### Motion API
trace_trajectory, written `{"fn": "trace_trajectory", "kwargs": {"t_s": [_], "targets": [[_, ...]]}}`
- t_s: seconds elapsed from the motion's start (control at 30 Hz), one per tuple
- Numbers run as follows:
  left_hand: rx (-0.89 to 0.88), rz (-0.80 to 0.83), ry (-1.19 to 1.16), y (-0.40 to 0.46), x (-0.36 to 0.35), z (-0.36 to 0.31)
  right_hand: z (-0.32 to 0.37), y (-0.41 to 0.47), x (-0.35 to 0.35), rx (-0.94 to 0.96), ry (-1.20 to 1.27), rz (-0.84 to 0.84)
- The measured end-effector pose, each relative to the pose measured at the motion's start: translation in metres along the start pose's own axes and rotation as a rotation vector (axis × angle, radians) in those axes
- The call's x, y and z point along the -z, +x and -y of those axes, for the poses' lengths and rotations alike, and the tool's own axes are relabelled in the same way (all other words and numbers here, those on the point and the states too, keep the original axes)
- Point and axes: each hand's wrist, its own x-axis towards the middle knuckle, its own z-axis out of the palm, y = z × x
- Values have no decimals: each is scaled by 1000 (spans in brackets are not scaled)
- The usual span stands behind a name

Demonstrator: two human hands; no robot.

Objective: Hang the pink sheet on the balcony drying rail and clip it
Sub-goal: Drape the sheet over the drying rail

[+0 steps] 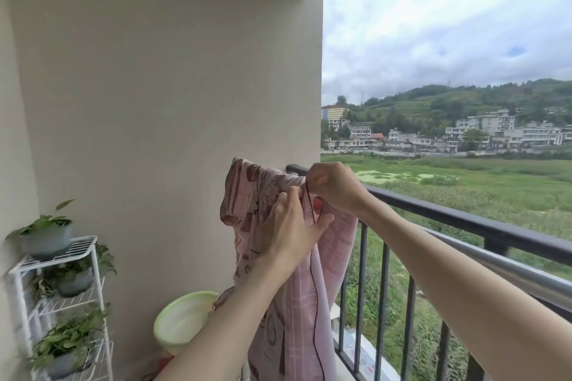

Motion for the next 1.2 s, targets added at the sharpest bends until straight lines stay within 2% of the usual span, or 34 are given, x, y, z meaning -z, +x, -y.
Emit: {"fn": "trace_trajectory", "kwargs": {"t_s": [0.07,0.13,0.3,0.37,0.5,0.6,0.77,0.9,0.93,1.0,1.1,1.2], "targets": [[8,-82,31,5,1,6,2,2,-2,6,15,7],[38,-77,0,9,6,18,2,0,-4,25,-8,37],[205,-23,-388,22,36,24,7,-7,-14,94,-278,109],[160,-18,-491,24,47,18,13,-5,-22,131,-319,60],[48,-41,-473,32,59,16,16,13,-37,146,-366,-173],[13,-43,-468,36,60,24,11,22,-47,97,-336,-217],[-2,19,-527,44,64,48,0,41,-69,-31,-282,-97],[-37,32,-451,50,71,71,-10,50,-85,-104,-370,9],[-54,35,-411,49,72,72,-11,50,-84,-143,-343,32],[-92,30,-352,54,71,82,-14,62,-92,-256,-138,8],[-107,24,-308,63,67,89,-15,76,-96,-479,312,-139],[-61,65,-350,73,61,94,-11,79,-90,-584,604,-227]]}}
